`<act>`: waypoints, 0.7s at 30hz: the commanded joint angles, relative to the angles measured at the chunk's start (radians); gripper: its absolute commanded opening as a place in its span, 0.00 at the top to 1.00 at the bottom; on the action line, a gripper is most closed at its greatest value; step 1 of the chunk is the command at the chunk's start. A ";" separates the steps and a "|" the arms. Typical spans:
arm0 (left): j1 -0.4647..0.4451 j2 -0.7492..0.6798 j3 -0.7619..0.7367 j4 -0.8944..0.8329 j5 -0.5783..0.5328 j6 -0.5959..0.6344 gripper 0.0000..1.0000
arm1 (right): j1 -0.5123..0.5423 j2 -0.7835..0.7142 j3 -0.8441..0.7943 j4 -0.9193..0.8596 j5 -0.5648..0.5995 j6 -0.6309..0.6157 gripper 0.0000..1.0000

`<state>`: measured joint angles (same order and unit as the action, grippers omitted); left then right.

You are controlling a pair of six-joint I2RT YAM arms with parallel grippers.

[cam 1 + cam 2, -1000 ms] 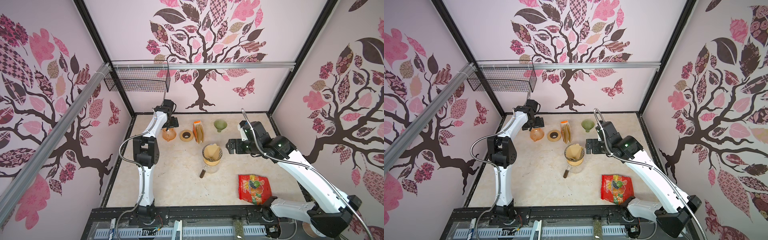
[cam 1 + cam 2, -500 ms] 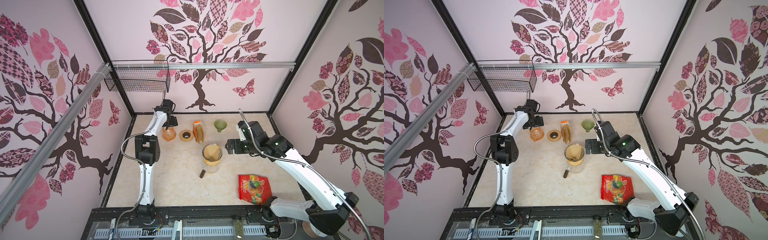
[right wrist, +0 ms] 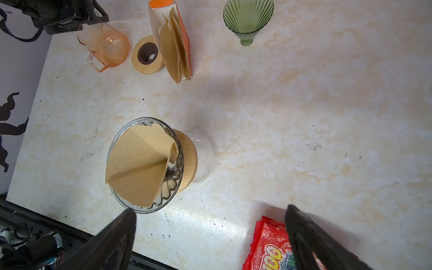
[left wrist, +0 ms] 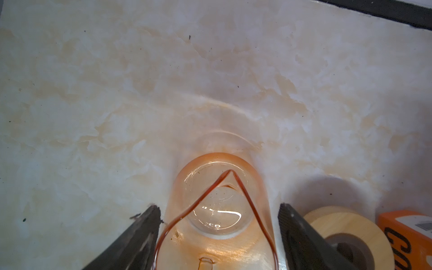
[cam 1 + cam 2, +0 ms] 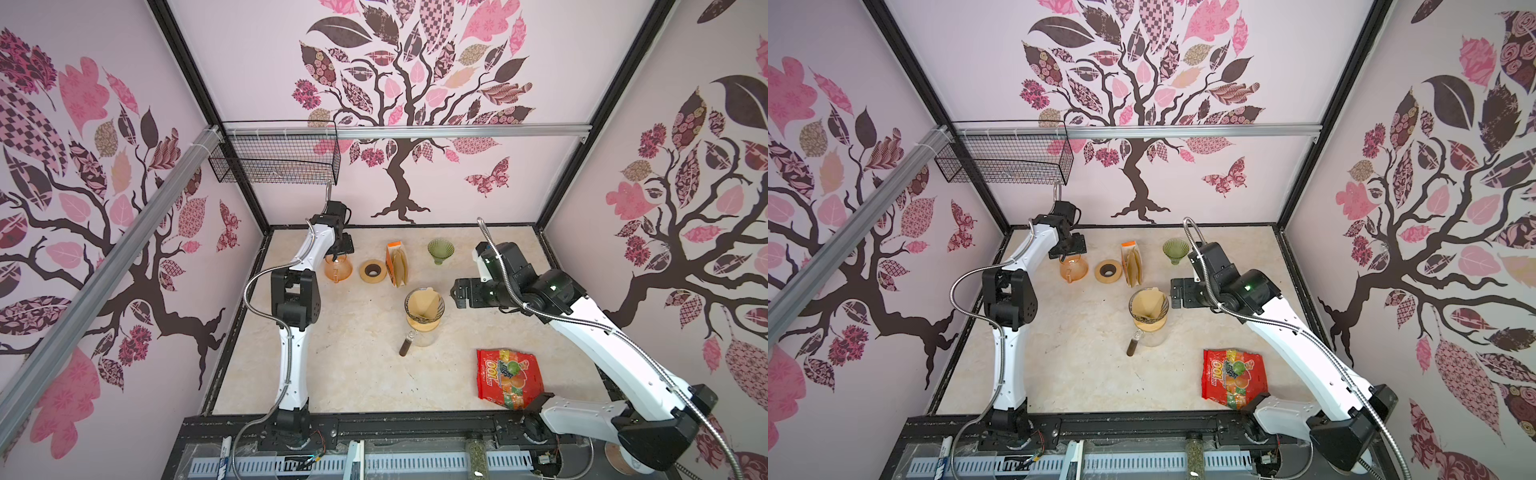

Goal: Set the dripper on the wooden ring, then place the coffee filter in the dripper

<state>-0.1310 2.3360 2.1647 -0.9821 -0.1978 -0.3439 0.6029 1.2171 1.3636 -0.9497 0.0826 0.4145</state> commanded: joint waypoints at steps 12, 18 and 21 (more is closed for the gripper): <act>0.005 -0.118 -0.196 0.069 0.015 -0.024 0.21 | 0.001 -0.031 0.003 -0.014 0.014 -0.002 0.00; -0.011 -0.182 -0.307 0.075 0.040 -0.025 0.22 | 0.001 -0.035 0.008 -0.006 0.025 -0.013 0.00; -0.028 -0.222 -0.368 0.070 0.043 -0.029 0.22 | 0.001 -0.037 0.014 0.001 0.028 -0.020 0.00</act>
<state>-0.1413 2.1555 1.8519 -0.8879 -0.1722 -0.3656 0.6029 1.2125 1.3632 -0.9531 0.0887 0.4137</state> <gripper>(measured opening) 0.784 0.999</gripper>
